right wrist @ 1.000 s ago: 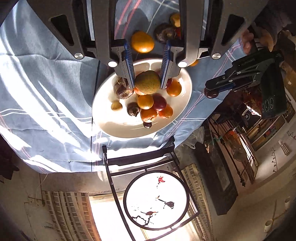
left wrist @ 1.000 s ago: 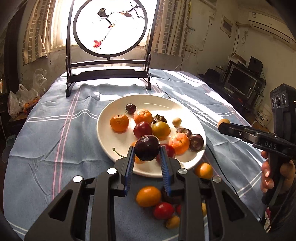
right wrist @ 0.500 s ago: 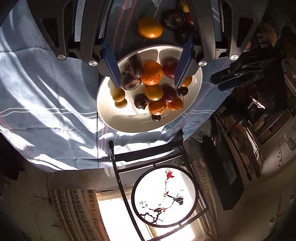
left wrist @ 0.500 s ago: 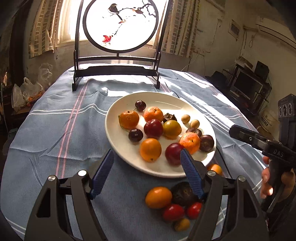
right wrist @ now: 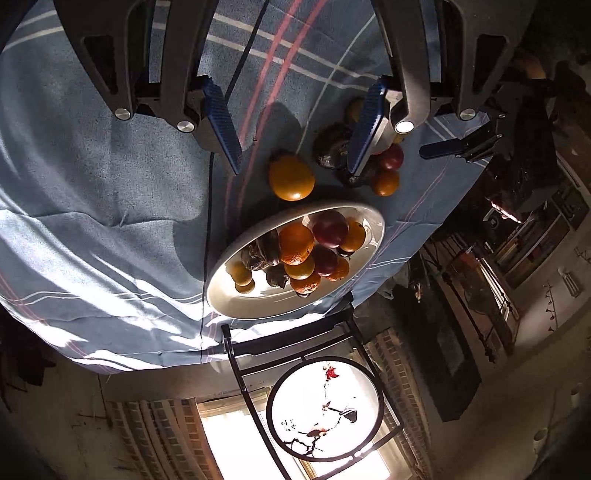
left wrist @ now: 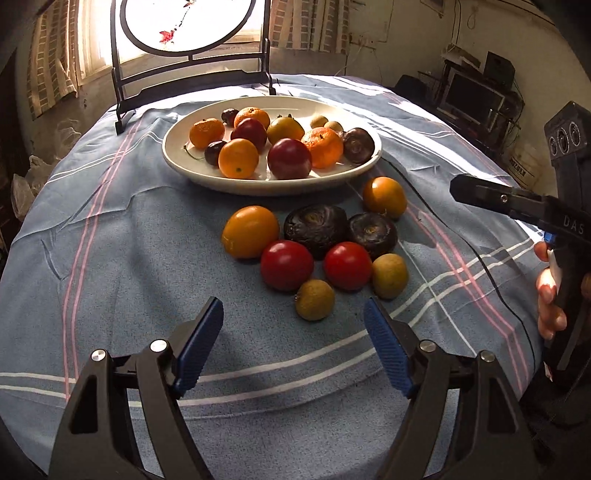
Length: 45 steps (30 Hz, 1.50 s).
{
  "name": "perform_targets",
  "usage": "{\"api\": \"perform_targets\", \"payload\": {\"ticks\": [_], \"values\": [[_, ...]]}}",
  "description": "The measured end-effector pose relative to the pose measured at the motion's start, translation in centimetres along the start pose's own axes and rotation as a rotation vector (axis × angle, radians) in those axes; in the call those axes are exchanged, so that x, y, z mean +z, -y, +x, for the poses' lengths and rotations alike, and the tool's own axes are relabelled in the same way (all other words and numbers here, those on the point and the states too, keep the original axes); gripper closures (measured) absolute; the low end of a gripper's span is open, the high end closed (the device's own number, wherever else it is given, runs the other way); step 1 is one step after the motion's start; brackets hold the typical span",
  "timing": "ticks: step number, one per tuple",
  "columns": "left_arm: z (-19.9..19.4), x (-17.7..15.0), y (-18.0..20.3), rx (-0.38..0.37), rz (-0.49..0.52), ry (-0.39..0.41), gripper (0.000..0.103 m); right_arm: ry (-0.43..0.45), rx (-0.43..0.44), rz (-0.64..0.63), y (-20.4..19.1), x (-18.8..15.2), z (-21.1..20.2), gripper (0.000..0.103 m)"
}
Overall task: Organize fruits
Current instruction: 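Grasp a small yellow fruit with left tool while right tool grasps a yellow fruit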
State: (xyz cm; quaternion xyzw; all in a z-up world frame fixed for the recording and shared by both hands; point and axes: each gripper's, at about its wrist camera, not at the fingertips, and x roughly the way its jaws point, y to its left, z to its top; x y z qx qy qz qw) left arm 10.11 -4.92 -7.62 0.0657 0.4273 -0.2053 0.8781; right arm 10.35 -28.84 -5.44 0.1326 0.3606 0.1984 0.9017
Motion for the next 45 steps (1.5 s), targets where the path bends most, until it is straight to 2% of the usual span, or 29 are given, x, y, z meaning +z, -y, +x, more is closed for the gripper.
{"api": "perform_targets", "payload": {"ticks": [3, 4, 5, 8, 11, 14, 17, 23, 26, 28, 31, 34, 39, 43, 45], "values": [[0.4, 0.1, 0.6, 0.008, 0.019, -0.02, 0.029, -0.006, 0.011, -0.014, -0.3, -0.3, 0.1, 0.043], [0.6, 0.2, 0.7, 0.0, 0.02, -0.027, 0.041, -0.007, 0.015, -0.02, -0.4, -0.3, 0.1, 0.043], [0.8, 0.1, 0.8, -0.018, 0.018, -0.038, 0.058, -0.009, 0.015, -0.023, -0.5, -0.4, 0.1, 0.043], [0.6, 0.0, 1.5, -0.029, 0.042, -0.014, 0.08, -0.007, 0.019, -0.025, -0.6, -0.4, 0.0, 0.043], [0.3, -0.1, 2.1, -0.016, 0.055, 0.013, 0.082, -0.003, 0.021, -0.02, -0.5, -0.4, -0.2, 0.043], [-0.7, -0.1, 2.0, -0.04, 0.039, 0.044, 0.082, -0.009, 0.019, -0.03, -0.7, -0.5, -0.1, 0.043], [-1.6, -0.6, 2.2, -0.022, 0.055, 0.06, 0.082, -0.038, 0.012, -0.09, -1.7, -0.7, 0.4, 0.043], [-0.4, -1.5, 1.9, -0.008, 0.052, -0.004, 0.081, -0.081, 0.011, -0.267, -4.8, -1.7, 1.0, 0.043], [-0.1, -1.5, 1.9, -0.01, 0.055, 0.002, 0.073, -0.095, 0.013, -0.293, -5.3, -2.0, 1.2, 0.043], [0.0, -1.5, 1.9, -0.011, 0.053, 0.005, 0.073, -0.102, 0.012, -0.29, -5.2, -1.9, 1.2, 0.043], [-0.4, -1.8, 1.6, -0.033, 0.034, 0.016, 0.082, -0.109, 0.018, -0.286, -5.2, -1.8, 1.3, 0.043], [-1.8, -2.2, 1.2, -0.029, 0.024, 0.051, 0.082, -0.129, -0.003, -0.325, -6.1, -2.1, 1.8, 0.044], [-4.2, -2.5, -0.8, -0.027, -0.035, 0.1, 0.082, -0.183, -0.059, -0.449, -8.7, -3.0, 3.2, 0.059], [-4.7, -2.7, -1.9, -0.018, -0.061, 0.102, 0.082, -0.241, -0.077, -0.441, -9.3, -2.8, 4.9, 0.061], [-4.8, -2.8, -1.9, -0.02, -0.061, 0.105, 0.082, -0.267, -0.075, -0.427, -9.2, -2.8, 5.6, 0.074]]}}
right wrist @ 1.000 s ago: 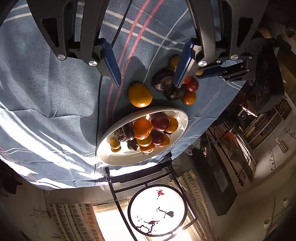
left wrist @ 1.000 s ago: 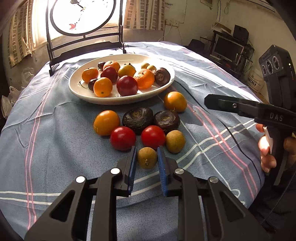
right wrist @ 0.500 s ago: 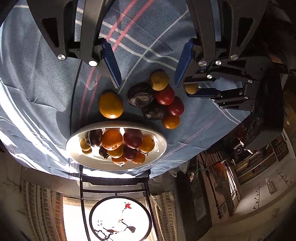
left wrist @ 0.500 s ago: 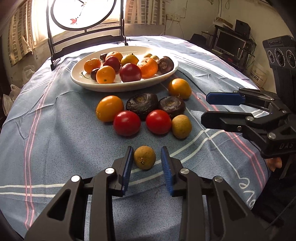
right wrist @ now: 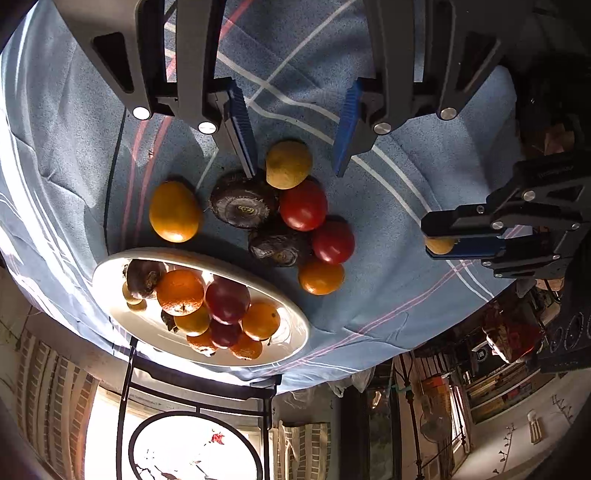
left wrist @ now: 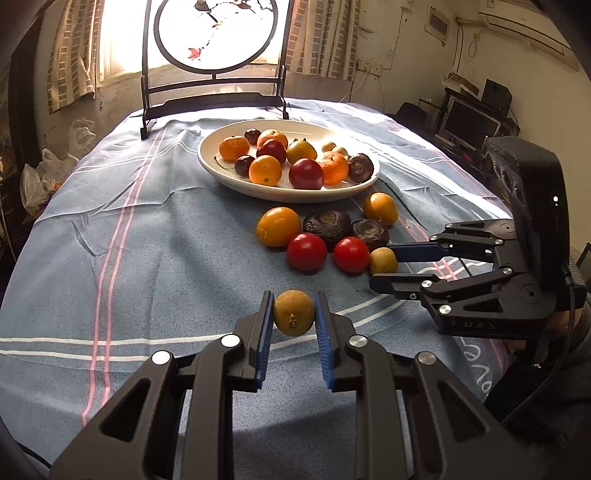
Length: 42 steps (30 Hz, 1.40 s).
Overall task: Organize fruits
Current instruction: 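Grasp a small yellow fruit with left tool while right tool grasps a yellow fruit, then release the yellow fruit on the plate with left tool while right tool releases its fruit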
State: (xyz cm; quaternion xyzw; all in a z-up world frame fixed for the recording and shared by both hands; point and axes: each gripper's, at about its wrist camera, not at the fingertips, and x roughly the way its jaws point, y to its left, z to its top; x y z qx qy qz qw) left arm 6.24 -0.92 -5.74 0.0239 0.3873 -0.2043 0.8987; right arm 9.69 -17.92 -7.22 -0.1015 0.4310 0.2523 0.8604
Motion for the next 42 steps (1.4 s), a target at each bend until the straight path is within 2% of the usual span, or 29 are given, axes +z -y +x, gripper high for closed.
{"api": "perform_targets", "payload": {"ticks": [1, 11, 17, 22, 27, 29, 30, 32, 35, 39, 42], "values": [[0.0, -0.1, 0.0, 0.0, 0.001, 0.002, 0.082, -0.007, -0.007, 0.006, 0.0, 0.0, 0.2, 0.078], [-0.3, 0.7, -0.1, -0.024, -0.007, 0.025, 0.082, 0.157, 0.096, 0.161, 3.6, -1.1, -4.2, 0.078], [0.4, 5.3, -0.2, -0.049, 0.002, 0.056, 0.082, 0.249, 0.089, 0.239, 7.7, 1.8, -6.5, 0.077], [3.6, 10.8, -1.4, -0.061, -0.037, 0.054, 0.082, 0.263, 0.052, 0.274, 10.1, 6.3, -5.0, 0.077], [8.7, 14.5, -3.1, -0.056, -0.103, 0.0, 0.082, 0.237, 0.006, 0.301, 12.0, 10.1, -1.3, 0.077], [10.4, 15.3, -3.9, -0.051, -0.126, -0.024, 0.08, 0.239, 0.001, 0.304, 12.5, 10.9, -0.1, 0.075], [11.1, 15.6, -4.2, -0.06, -0.135, -0.041, 0.077, 0.236, 0.003, 0.31, 12.8, 11.1, 0.3, 0.07], [11.4, 15.5, -4.7, -0.059, -0.152, -0.043, 0.067, 0.242, 0.01, 0.328, 12.9, 10.8, 0.3, 0.062], [9.9, 14.5, -4.7, -0.05, -0.139, -0.009, 0.053, 0.245, 0.006, 0.305, 12.0, 9.3, -0.7, 0.062], [6.6, 11.8, -3.4, -0.067, -0.08, 0.012, 0.047, 0.227, -0.001, 0.307, 10.8, 5.6, -2.4, 0.062], [5.2, 8.8, -1.6, -0.111, 0.001, -0.027, 0.046, 0.225, 0.018, 0.321, 10.0, 2.3, -3.6, 0.062]]}}
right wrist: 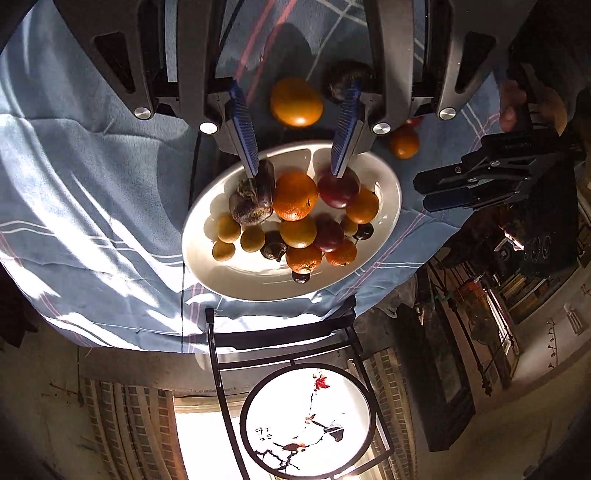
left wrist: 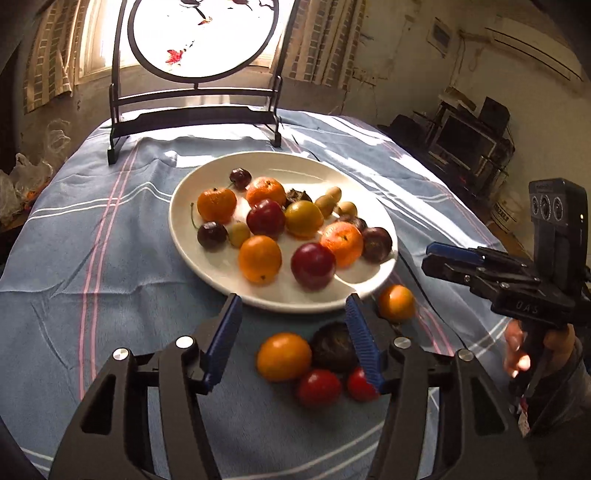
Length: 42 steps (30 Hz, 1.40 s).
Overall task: Organize fruits
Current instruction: 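Release the yellow fruit on the plate with left tool while right tool releases its fruit, then grasp a red tomato with left tool while right tool grasps a large orange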
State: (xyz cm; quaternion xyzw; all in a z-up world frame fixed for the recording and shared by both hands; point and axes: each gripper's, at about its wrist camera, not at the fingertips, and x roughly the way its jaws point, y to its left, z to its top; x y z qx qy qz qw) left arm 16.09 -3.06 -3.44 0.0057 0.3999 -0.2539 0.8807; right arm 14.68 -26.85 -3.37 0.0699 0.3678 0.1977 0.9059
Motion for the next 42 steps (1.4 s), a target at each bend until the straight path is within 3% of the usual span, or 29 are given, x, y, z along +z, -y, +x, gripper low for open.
{"api": "perform_targets", "payload": {"ticks": [5, 8, 13, 18, 21, 25, 28, 31, 33, 34, 37, 38, 41, 42], "values": [[0.5, -4.0, 2.3, 0.054, 0.095, -0.071, 0.047, 0.004, 0.02, -0.014, -0.1, -3.2, -1.8, 0.062], [1.3, -5.0, 2.8, 0.064, 0.108, -0.111, 0.068, 0.023, 0.042, 0.003, 0.3, -3.5, -2.3, 0.062], [1.9, -4.6, 2.9, 0.121, 0.113, -0.11, 0.068, 0.011, 0.053, 0.063, 1.4, -3.7, -2.2, 0.061], [3.2, -4.1, 3.0, 0.116, 0.112, -0.144, 0.068, -0.006, 0.068, 0.058, 1.2, -4.1, -2.1, 0.061], [2.5, -4.2, 2.5, 0.075, 0.084, -0.112, 0.071, -0.022, 0.066, 0.063, 1.2, -4.2, -1.9, 0.061], [-0.3, -4.5, 1.7, 0.037, 0.023, 0.037, 0.071, -0.041, 0.028, 0.039, 0.6, -4.1, -1.6, 0.061], [-1.5, -4.6, 1.4, 0.05, -0.008, 0.105, 0.071, -0.063, -0.048, -0.027, -1.1, -4.1, -1.0, 0.06], [-1.9, -4.6, 1.3, 0.044, -0.018, 0.127, 0.071, -0.083, -0.117, -0.095, -2.8, -3.5, 0.1, 0.06], [-2.0, -4.6, 1.3, 0.037, -0.022, 0.127, 0.071, -0.081, -0.139, -0.102, -3.2, -2.6, 0.7, 0.053], [-1.9, -4.5, 1.2, 0.035, -0.025, 0.126, 0.071, -0.074, -0.153, -0.108, -3.2, -2.1, 1.1, 0.044], [-2.0, -4.5, 1.1, 0.033, -0.03, 0.125, 0.071, -0.097, -0.186, -0.102, -2.9, -1.1, 2.8, 0.042], [-2.0, -4.5, 1.1, 0.034, -0.031, 0.125, 0.071, -0.121, -0.171, -0.083, -2.6, -1.0, 3.5, 0.042], [-2.0, -4.7, 1.0, 0.032, -0.036, 0.124, 0.071, -0.177, -0.128, -0.047, -2.1, -1.4, 4.9, 0.064], [-2.0, -4.6, 1.0, 0.032, -0.035, 0.123, 0.071, -0.176, -0.119, -0.036, -1.9, -1.4, 4.8, 0.065]]}}
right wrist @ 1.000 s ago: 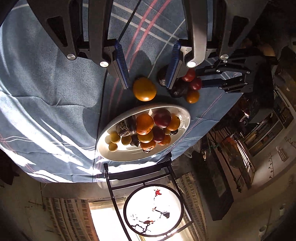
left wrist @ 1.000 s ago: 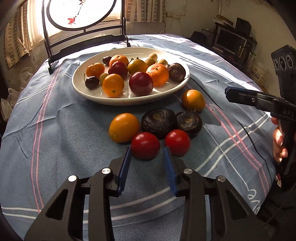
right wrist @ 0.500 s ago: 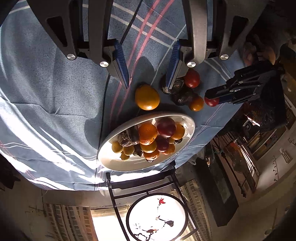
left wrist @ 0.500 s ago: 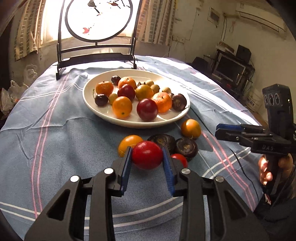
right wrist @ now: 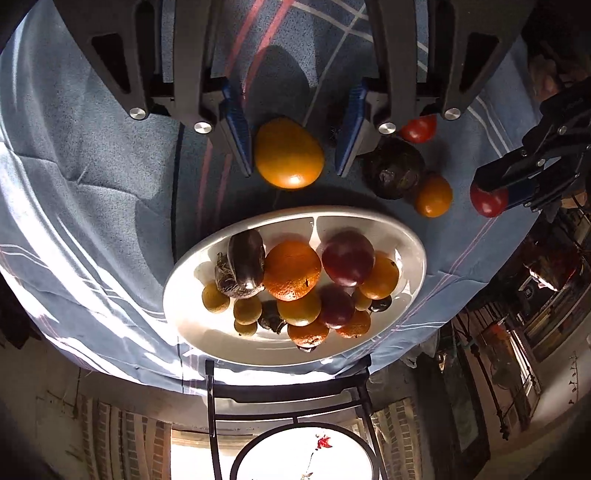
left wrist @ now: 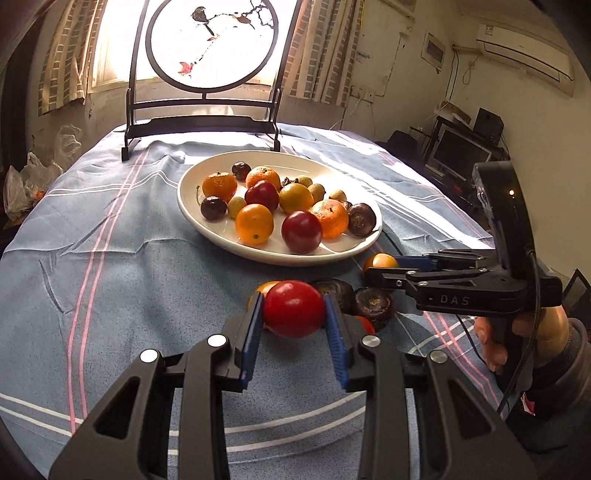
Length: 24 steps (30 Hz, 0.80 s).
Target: Organize fruits
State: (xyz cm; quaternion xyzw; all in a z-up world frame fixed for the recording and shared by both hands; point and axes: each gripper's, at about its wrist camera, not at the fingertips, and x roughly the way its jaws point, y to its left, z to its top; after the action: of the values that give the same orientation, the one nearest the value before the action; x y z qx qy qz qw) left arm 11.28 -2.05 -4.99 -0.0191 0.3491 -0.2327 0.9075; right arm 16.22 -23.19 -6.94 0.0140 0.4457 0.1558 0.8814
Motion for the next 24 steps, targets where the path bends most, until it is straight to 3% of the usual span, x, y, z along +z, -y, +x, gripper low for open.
{"api": "perform_targets", "payload": {"ticks": [9, 14, 22, 24], "values": [[0.0, 0.0, -0.2, 0.003, -0.006, -0.001, 0.071, 0.105, 0.076, 0.059, 1.2, -2.0, -3.9, 0.065], [-0.3, 0.3, -1.4, -0.017, -0.072, -0.005, 0.071, 0.149, 0.099, 0.111, 3.2, -2.2, -6.0, 0.065], [1.1, 4.6, -1.2, -0.006, -0.045, -0.049, 0.072, 0.201, 0.087, 0.105, 3.8, 3.0, -6.1, 0.065], [0.4, 4.7, -0.8, -0.001, -0.015, -0.055, 0.072, 0.206, 0.13, 0.12, 3.6, 3.2, -5.9, 0.065]]}}
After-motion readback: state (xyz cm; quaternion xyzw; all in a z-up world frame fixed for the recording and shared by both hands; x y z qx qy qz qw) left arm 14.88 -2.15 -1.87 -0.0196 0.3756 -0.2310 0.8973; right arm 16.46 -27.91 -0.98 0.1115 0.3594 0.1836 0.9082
